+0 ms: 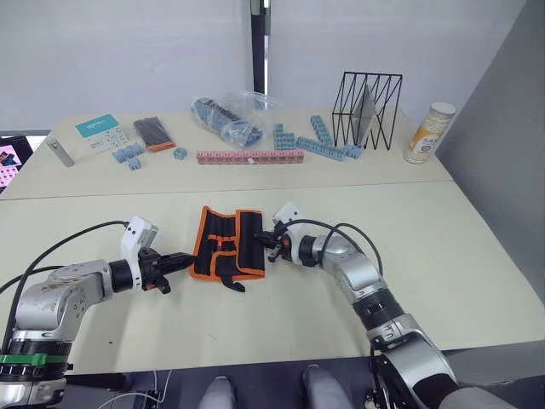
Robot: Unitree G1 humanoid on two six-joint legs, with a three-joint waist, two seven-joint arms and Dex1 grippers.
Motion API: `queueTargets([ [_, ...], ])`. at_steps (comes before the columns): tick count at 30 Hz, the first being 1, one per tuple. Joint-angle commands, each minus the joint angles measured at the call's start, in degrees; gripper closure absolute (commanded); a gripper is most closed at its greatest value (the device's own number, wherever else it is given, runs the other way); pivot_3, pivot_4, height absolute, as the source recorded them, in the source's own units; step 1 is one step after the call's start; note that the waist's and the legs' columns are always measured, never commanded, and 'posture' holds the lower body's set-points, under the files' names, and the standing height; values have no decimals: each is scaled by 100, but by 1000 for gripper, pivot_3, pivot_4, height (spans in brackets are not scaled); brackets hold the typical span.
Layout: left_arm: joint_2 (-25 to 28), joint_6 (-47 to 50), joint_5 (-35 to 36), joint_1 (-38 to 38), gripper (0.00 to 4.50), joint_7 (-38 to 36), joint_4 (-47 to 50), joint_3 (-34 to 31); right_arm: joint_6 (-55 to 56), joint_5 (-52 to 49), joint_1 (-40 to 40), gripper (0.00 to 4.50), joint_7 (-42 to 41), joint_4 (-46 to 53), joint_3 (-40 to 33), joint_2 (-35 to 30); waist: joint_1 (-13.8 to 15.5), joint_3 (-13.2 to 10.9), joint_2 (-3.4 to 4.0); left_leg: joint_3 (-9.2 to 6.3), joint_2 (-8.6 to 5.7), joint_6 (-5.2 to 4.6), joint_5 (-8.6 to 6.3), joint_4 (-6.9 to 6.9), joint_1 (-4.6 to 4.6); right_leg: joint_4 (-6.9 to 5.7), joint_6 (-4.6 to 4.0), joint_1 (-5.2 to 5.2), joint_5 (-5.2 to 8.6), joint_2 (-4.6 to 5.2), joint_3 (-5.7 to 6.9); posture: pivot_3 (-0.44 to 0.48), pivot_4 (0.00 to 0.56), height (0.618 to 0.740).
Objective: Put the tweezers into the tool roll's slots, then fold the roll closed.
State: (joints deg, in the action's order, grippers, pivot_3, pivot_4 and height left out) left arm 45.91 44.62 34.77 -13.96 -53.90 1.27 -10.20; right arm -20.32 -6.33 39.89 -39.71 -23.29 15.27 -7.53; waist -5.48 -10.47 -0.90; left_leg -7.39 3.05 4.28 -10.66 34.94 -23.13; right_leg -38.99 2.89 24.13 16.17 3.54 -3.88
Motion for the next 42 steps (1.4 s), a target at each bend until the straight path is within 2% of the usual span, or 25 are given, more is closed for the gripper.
queueTargets([
  [1, 120, -137, 35, -215, 4470, -223, 69, -74, -182, 353, -12, 4500, 97, -306, 253, 7, -3, 0, 0, 0, 0, 2, 3, 0, 4, -2, 2, -2, 1, -1, 0, 0, 150, 702],
  [8, -518, 221, 453, -948, 4470, -102, 191, 63, -372, 544, -71, 4500, 71, -226, 389, 47, -1, 4, -6, 0, -1, -1, 24, 3, 24, -4, 8, -28, -9, -5, -8, 0, 150, 702],
  [12, -871, 95, 221, -977, 4470, -60, 122, 470, -399, 559, -92, 4500, 63, -191, 396, 87, -13, 4, -7, 0, -1, -2, 25, -2, 39, -4, 9, -44, -10, -6, -10, 0, 150, 702],
  [15, -1246, -108, -10, -1044, 4470, 59, -145, 772, -408, 555, -123, 4500, 40, -134, 421, 112, -3, 4, -7, 0, -1, -2, 25, -3, 42, -2, 9, -48, -10, -7, -10, 0, 150, 702],
  [20, -1579, -509, -442, -1196, 4470, 144, -646, 1060, -471, 531, -151, 4500, 0, 32, 380, 123, 0, 5, -7, -1, -1, -2, 25, -2, 55, -1, 9, -62, -10, -7, -10, 0, 150, 702],
  [26, -1875, -992, -873, -1380, 4470, 526, -1269, 1014, -694, 388, -254, 4500, -90, 527, 277, 54, 8, 5, -7, -1, -2, -2, 25, -4, 79, 9, 10, -91, -10, -7, -10, 0, 150, 702],
  [31, -1919, -1030, -925, -1396, 4470, 443, -1340, 1078, -926, 290, -382, 4500, -180, 899, 263, -13, 0, 5, -7, -1, -2, -2, 25, -2, 82, 7, 10, -93, -11, -7, -11, 0, 150, 702],
  [34, -1826, -965, -1038, -1280, 4470, 258, -1229, 1334, -1043, 233, -405, 4500, -149, 981, 206, 36, 3, 5, -7, -2, -2, -3, 27, 0, 82, 8, 12, -95, -12, -8, -11, 0, 150, 702],
  [38, -1612, -893, -1198, -1006, 4470, 3, -1017, 1648, -1109, 122, -237, 4500, -15, 939, -61, 97, -7, 5, -7, -1, -2, -3, 27, -4, 83, 9, 12, -95, -12, -8, -12, 0, 150, 702],
  [42, -1587, -875, -1310, -941, 4470, 121, -1050, 1683, -1077, 31, 5, 4500, 88, 787, -302, 116, 1, 4, -7, -2, -2, -3, 27, -12, 82, 11, 12, -93, -11, -8, -12, 0, 150, 702],
])
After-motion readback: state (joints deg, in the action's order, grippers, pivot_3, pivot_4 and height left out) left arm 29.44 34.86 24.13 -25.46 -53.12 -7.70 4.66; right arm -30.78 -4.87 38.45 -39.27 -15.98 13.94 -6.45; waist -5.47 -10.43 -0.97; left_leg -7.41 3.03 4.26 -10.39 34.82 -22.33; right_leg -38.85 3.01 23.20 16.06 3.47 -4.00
